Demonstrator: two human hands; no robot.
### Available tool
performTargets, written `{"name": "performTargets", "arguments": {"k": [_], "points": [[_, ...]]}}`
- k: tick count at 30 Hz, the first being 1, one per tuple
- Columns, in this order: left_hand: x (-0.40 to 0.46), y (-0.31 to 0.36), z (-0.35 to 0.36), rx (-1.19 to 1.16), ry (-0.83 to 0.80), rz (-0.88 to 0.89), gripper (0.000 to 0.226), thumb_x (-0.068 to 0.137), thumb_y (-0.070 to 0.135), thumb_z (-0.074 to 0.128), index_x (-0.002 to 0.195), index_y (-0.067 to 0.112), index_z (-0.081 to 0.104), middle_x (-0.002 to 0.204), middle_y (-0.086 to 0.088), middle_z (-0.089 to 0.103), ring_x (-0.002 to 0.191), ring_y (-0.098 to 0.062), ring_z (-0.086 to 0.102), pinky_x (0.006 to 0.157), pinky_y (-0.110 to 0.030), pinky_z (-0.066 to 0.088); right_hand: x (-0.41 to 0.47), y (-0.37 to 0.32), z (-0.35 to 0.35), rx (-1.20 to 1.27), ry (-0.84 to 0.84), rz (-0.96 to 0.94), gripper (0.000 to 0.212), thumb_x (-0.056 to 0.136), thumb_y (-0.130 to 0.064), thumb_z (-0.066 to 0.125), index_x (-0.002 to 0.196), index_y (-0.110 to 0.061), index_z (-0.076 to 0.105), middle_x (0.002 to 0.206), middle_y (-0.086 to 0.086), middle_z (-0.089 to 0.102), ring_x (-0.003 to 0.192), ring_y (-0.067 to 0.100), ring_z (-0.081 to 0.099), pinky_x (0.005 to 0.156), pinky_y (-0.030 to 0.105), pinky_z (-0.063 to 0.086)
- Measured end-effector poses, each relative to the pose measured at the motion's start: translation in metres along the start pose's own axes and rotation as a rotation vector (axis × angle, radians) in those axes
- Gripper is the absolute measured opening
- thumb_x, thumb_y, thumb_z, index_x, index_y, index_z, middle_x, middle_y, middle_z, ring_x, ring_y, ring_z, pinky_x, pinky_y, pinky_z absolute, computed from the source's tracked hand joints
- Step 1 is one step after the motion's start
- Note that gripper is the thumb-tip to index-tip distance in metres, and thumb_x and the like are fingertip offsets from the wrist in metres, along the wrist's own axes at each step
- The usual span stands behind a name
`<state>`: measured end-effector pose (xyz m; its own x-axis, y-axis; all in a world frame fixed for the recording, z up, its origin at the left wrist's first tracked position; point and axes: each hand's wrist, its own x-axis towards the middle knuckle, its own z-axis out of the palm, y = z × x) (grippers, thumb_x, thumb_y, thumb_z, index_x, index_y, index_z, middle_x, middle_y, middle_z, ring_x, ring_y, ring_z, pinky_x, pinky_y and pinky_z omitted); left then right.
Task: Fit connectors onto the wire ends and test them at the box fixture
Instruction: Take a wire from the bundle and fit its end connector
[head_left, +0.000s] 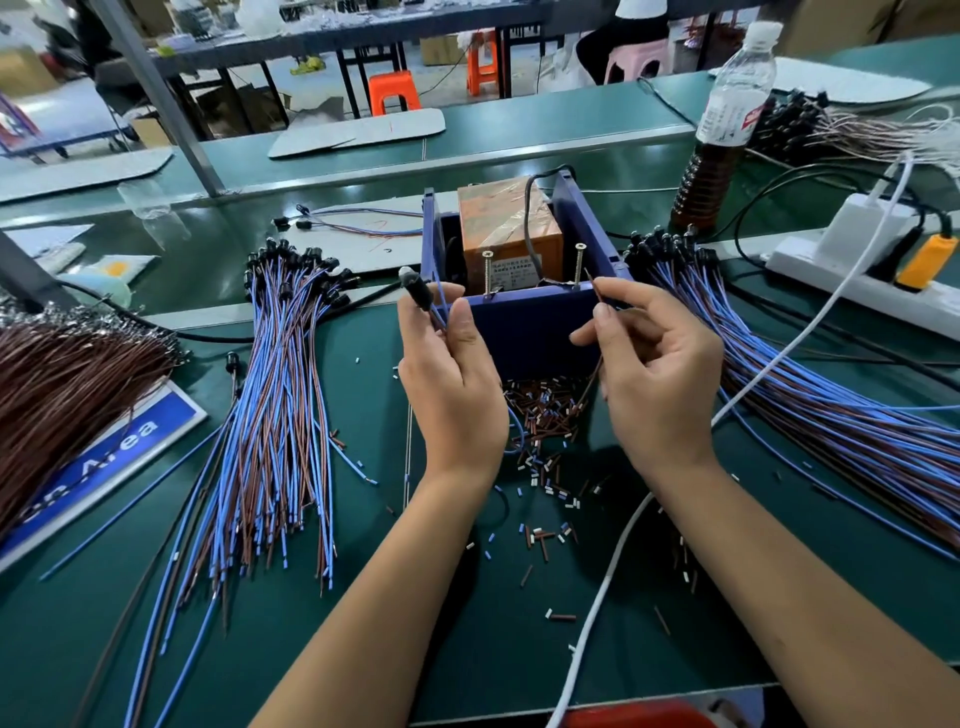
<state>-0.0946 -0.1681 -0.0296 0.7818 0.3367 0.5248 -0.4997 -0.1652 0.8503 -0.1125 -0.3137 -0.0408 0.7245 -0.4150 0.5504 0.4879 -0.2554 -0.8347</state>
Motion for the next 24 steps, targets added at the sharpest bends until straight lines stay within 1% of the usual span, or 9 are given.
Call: {"name": "performTargets", "arguments": {"k": [3, 5, 7, 8, 10, 13, 18, 21, 24], "points": [[0.0017, 0.0004, -0.0012, 0.007, -0.010, 0.022, 0.011, 0.107, 0.032, 0.042, 0.113, 0.025, 0.046, 0.061, -0.007, 0.044, 0.044, -0.031, 0.042, 0.046, -0.052, 0.040, -0.0003, -0.0002, 0.0005, -0.009, 0.008, -0.010, 0.019, 0.102, -0.011, 0.064, 0.116, -0.016, 0.075, 0.079, -0.006, 0.077, 0.072, 0.010, 0.073, 0.069, 0.018, 0.052], [0.0013, -0.0009, -0.0013, 0.038, 0.003, 0.046, 0.011, 0.108, 0.029, 0.042, 0.117, 0.024, 0.047, 0.056, 0.002, 0.046, 0.043, -0.023, 0.045, 0.047, -0.041, 0.041, 0.0004, -0.0003, 0.0008, -0.019, 0.012, -0.013, 0.019, 0.102, -0.011, 0.063, 0.116, -0.016, 0.075, 0.079, -0.007, 0.077, 0.072, 0.010, 0.073, 0.068, 0.018, 0.053], [0.0004, -0.0005, -0.0001, 0.050, 0.002, 0.061, 0.012, 0.109, 0.025, 0.044, 0.118, 0.022, 0.052, 0.054, 0.007, 0.045, 0.042, -0.019, 0.045, 0.047, -0.036, 0.039, 0.0013, -0.0001, 0.0013, -0.019, 0.012, -0.011, 0.020, 0.102, -0.012, 0.063, 0.117, -0.017, 0.075, 0.080, -0.006, 0.077, 0.066, 0.008, 0.070, 0.064, 0.018, 0.051], [-0.0004, 0.0008, 0.0006, 0.048, 0.000, 0.068, 0.012, 0.109, 0.024, 0.045, 0.116, 0.023, 0.056, 0.055, 0.006, 0.046, 0.043, -0.021, 0.044, 0.047, -0.036, 0.039, 0.0015, 0.0000, 0.0015, -0.017, 0.010, -0.007, 0.021, 0.102, -0.013, 0.063, 0.119, -0.016, 0.076, 0.080, -0.005, 0.077, 0.063, 0.006, 0.068, 0.061, 0.018, 0.050], [-0.0022, 0.0035, 0.0015, 0.045, 0.015, 0.089, 0.015, 0.109, 0.021, 0.049, 0.108, 0.024, 0.063, 0.061, -0.006, 0.051, 0.048, -0.028, 0.046, 0.048, -0.040, 0.041, 0.0014, 0.0003, 0.0020, -0.025, -0.001, -0.008, 0.022, 0.103, -0.014, 0.063, 0.121, -0.015, 0.076, 0.080, -0.005, 0.077, 0.058, 0.005, 0.064, 0.059, 0.020, 0.049], [-0.0034, 0.0023, -0.0002, 0.085, 0.072, 0.102, 0.020, 0.106, 0.018, 0.053, 0.096, 0.015, 0.070, 0.062, -0.013, 0.054, 0.056, -0.035, 0.051, 0.054, -0.047, 0.046, 0.0002, 0.0003, 0.0023, -0.015, -0.012, -0.008, 0.023, 0.103, -0.013, 0.063, 0.123, -0.012, 0.075, 0.080, -0.003, 0.076, 0.058, 0.006, 0.064, 0.059, 0.022, 0.049], [-0.0027, 0.0018, -0.0002, 0.095, 0.137, 0.099, 0.017, 0.102, 0.012, 0.058, 0.099, 0.018, 0.074, 0.070, 0.001, 0.063, 0.061, -0.018, 0.057, 0.060, -0.033, 0.049, -0.0006, -0.0013, 0.0004, -0.016, -0.023, -0.015, 0.023, 0.104, -0.012, 0.061, 0.123, -0.011, 0.075, 0.080, -0.003, 0.075, 0.057, 0.006, 0.062, 0.058, 0.020, 0.047], [-0.0037, 0.0035, 0.0005, 0.114, 0.137, 0.104, 0.012, 0.100, 0.011, 0.059, 0.092, 0.013, 0.069, 0.067, 0.000, 0.059, 0.057, -0.030, 0.055, 0.055, -0.039, 0.048, -0.0010, -0.0018, 0.0004, -0.018, -0.028, -0.009, 0.023, 0.104, -0.011, 0.061, 0.123, -0.010, 0.074, 0.080, -0.003, 0.075, 0.058, 0.005, 0.062, 0.059, 0.020, 0.048], [-0.0035, 0.0007, -0.0010, 0.135, 0.137, 0.117, 0.016, 0.099, 0.013, 0.060, 0.086, 0.004, 0.064, 0.062, -0.013, 0.056, 0.055, -0.040, 0.051, 0.053, -0.049, 0.046, -0.0015, -0.0020, 0.0005, -0.020, -0.030, -0.006, 0.023, 0.104, -0.011, 0.061, 0.123, -0.010, 0.074, 0.080, -0.003, 0.075, 0.058, 0.004, 0.062, 0.059, 0.019, 0.047]]}}
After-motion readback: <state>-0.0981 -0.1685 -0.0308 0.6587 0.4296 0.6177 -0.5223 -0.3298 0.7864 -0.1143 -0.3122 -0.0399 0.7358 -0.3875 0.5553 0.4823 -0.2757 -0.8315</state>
